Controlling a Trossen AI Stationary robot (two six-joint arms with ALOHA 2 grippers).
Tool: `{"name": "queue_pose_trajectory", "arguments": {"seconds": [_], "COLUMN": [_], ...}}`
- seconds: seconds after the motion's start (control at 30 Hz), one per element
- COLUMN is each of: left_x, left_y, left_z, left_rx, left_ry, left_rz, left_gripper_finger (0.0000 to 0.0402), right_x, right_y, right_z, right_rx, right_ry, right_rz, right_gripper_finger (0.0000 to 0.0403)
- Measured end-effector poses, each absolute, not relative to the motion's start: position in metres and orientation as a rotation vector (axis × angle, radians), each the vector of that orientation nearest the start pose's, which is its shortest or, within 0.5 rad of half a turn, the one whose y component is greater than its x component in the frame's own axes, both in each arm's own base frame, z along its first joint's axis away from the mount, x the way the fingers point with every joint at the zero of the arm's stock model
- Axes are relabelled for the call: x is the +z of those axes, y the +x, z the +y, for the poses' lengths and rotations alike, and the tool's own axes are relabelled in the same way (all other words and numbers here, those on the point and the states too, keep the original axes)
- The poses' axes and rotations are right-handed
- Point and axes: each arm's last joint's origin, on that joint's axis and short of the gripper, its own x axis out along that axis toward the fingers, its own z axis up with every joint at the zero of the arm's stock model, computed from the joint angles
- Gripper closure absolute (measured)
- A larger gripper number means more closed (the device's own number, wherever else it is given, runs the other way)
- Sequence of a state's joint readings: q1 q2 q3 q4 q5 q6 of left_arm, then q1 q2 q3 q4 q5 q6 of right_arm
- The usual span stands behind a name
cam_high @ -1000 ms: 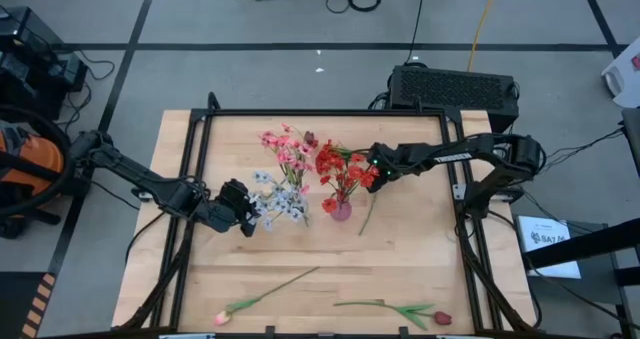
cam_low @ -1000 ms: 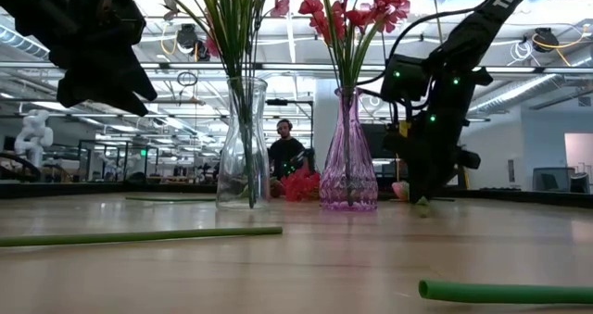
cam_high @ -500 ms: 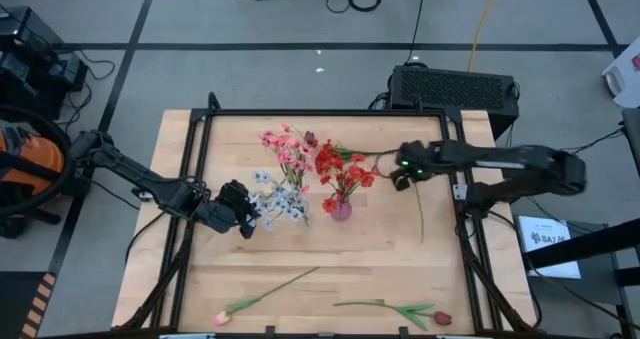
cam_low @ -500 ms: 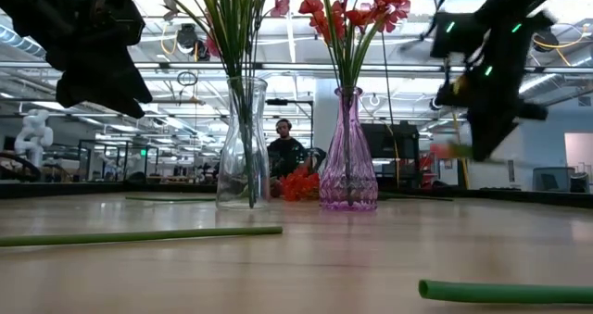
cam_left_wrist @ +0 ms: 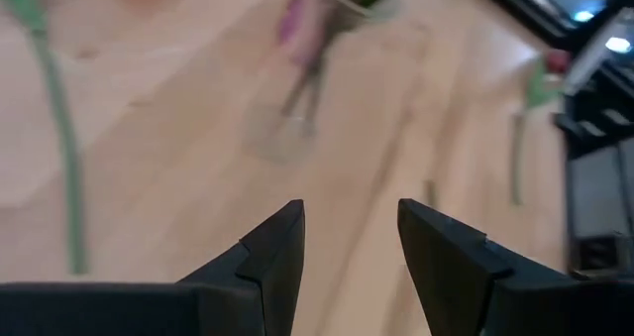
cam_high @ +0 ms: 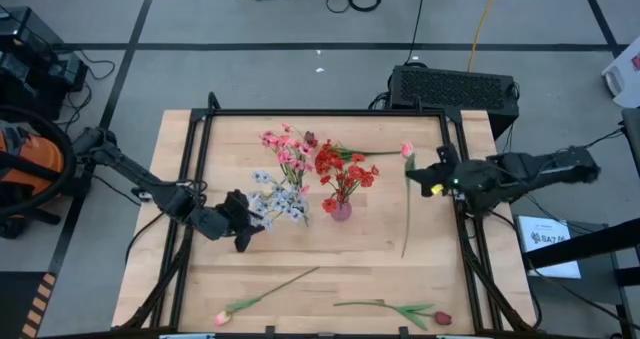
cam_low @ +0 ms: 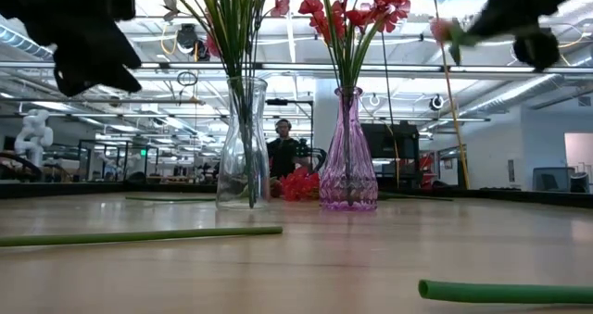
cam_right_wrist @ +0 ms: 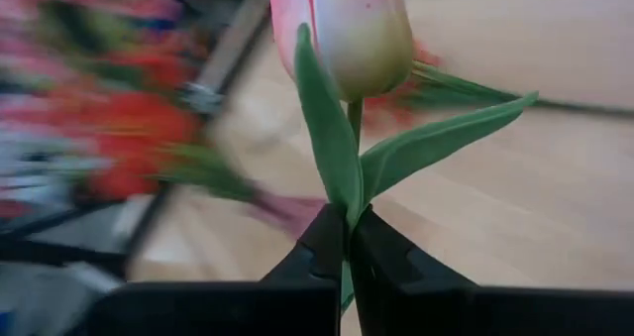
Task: Sort flowers into vase by color
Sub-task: Put the top pink flower into the transparent vase
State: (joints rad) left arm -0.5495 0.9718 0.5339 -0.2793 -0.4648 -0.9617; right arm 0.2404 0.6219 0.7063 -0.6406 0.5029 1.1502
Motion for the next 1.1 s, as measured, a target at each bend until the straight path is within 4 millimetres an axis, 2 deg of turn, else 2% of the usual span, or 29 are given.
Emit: {"name": "queue_pose_trajectory", "arguments": {"seconds": [0.13, 0.27, 0.47, 0.7, 0.8, 0.97, 1.1], "left_x": [0.209, 0.202, 0.190, 0.194, 0.194, 0.192, 0.189], "left_y": [0.167, 0.171, 0.186, 0.216, 0.227, 0.241, 0.249], "left_z": [-0.102, -0.120, -0.149, -0.179, -0.189, -0.202, -0.208], "left_rx": [0.170, 0.139, 0.098, 0.115, 0.119, 0.123, 0.148], "left_ry": [-0.602, -0.629, -0.660, -0.649, -0.645, -0.640, -0.630], "left_rz": [0.590, 0.573, 0.482, 0.465, 0.469, 0.474, 0.464], "left_gripper_finger": [0.0231, 0.0231, 0.0231, 0.0231, 0.0231, 0.0231, 0.0231], "right_x": [0.296, 0.295, 0.298, 0.306, 0.301, 0.279, 0.259], "right_y": [0.138, 0.144, 0.142, 0.134, 0.132, 0.135, 0.143], "right_z": [0.041, 0.062, 0.087, 0.102, 0.109, 0.129, 0.145], "right_rx": [-0.425, -0.386, -0.299, -0.176, -0.065, 0.196, 0.211], "right_ry": [0.847, 0.800, 0.731, 0.522, 0.453, 0.426, 0.381], "right_rz": [0.216, 0.192, 0.180, 0.206, 0.291, 0.591, 0.720], "right_gripper_finger": [0.0403, 0.0403, 0.0403, 0.0402, 0.0402, 0.0402, 0.0402]}}
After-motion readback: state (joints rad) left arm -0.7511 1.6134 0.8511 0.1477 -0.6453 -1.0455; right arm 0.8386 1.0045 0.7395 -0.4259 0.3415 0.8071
